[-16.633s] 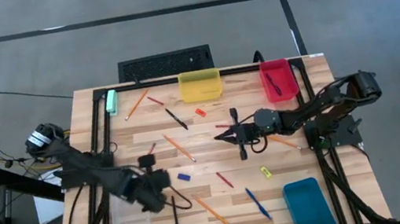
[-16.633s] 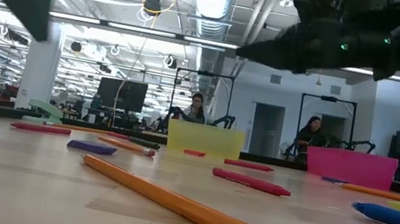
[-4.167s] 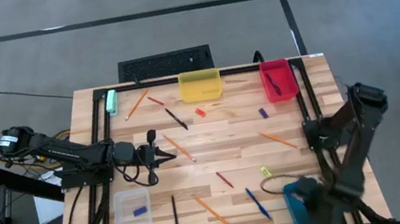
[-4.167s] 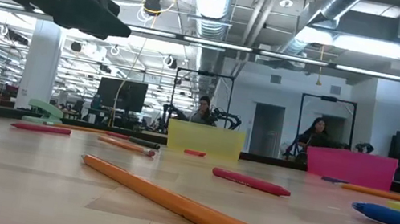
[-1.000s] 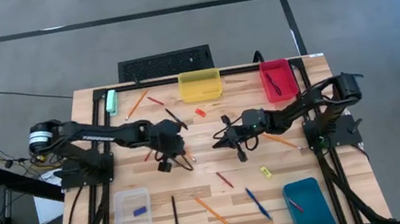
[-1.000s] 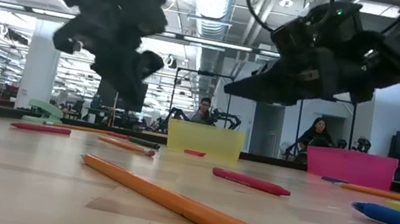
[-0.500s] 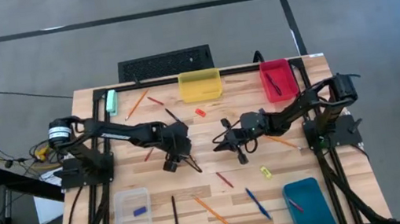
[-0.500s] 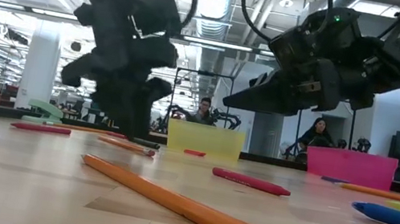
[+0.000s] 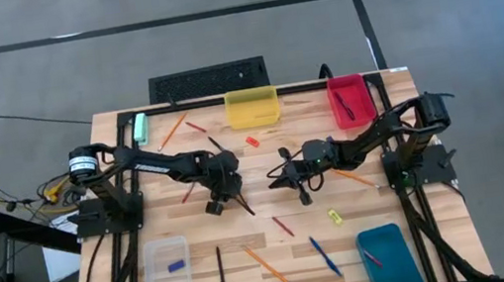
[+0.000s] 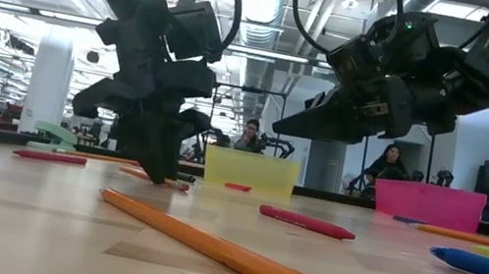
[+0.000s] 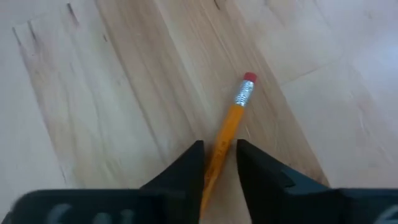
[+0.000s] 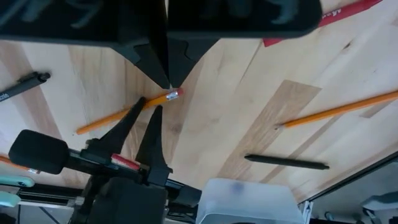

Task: Sort crayons/erasers/pens/pencils in bins
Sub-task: Put the orange pencil into the yellow bin

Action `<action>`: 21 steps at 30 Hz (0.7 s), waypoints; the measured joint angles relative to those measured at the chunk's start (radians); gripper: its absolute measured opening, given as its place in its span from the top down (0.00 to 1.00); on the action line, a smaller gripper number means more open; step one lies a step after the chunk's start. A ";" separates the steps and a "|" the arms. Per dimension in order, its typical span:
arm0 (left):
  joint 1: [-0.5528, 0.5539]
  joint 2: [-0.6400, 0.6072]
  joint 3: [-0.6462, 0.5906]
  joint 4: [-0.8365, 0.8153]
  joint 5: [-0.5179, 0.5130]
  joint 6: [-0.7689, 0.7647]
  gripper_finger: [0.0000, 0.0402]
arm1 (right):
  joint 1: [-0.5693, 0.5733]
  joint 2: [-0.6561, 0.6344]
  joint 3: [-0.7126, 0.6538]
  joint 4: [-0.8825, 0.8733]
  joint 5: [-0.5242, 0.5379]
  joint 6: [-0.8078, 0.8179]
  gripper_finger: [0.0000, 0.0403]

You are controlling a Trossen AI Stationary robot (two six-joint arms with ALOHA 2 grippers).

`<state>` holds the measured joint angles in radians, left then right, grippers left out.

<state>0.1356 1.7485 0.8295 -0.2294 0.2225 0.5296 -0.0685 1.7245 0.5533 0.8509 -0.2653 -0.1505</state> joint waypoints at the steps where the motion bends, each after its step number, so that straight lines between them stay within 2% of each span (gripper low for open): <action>1: 0.000 0.000 0.000 -0.007 -0.002 0.010 0.84 | 0.000 0.000 0.000 0.000 0.000 0.000 0.99; 8: -0.002 0.000 0.013 -0.051 -0.023 0.048 0.98 | 0.000 0.000 0.000 0.002 0.000 0.000 0.99; 16: -0.001 0.007 0.104 -0.191 -0.057 0.049 0.97 | 0.000 0.000 0.000 -0.004 0.000 0.003 0.98; 21: 0.002 -0.016 0.113 -0.214 -0.096 0.050 0.98 | 0.000 0.000 0.000 -0.012 0.000 0.003 0.99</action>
<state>0.1372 1.7321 0.9428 -0.4436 0.1267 0.5800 -0.0681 1.7241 0.5533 0.8385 -0.2651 -0.1474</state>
